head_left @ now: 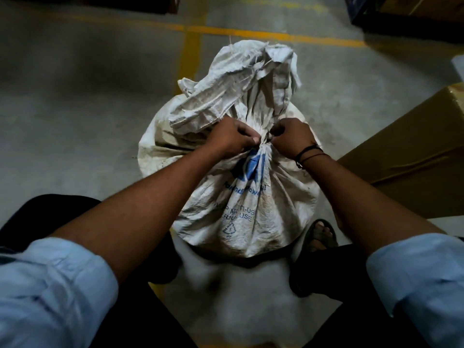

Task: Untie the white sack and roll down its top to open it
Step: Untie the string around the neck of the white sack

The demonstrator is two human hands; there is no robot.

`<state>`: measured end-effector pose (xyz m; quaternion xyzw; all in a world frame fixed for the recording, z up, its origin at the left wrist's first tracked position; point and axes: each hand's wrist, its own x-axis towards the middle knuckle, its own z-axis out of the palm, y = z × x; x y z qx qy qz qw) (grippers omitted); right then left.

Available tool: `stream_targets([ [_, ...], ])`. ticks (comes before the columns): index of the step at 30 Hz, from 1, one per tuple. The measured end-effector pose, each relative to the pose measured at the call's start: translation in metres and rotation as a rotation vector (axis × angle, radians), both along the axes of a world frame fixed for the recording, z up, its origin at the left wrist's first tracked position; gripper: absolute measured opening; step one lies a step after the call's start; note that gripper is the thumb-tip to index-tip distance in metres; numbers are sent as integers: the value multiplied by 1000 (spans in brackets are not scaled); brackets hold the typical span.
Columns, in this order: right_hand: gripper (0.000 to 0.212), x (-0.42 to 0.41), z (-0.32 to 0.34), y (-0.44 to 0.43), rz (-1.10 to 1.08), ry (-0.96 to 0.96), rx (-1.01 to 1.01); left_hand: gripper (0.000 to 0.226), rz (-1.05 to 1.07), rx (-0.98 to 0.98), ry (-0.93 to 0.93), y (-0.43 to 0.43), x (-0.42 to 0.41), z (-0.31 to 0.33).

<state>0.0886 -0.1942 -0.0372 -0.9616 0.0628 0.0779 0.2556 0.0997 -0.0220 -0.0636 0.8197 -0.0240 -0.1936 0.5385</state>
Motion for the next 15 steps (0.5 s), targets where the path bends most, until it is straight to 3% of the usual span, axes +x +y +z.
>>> stream_targets([
  [7,35,-5,-4,-7,63,-11,-152,11,-15,30,-44,0,-3,2],
  [12,8,-5,3,-8,29,-63,-168,9,-11,52,-46,-2,-2,2],
  [15,12,-2,10,-2,32,-67,-127,10,-35,83,-81,-2,-2,3],
])
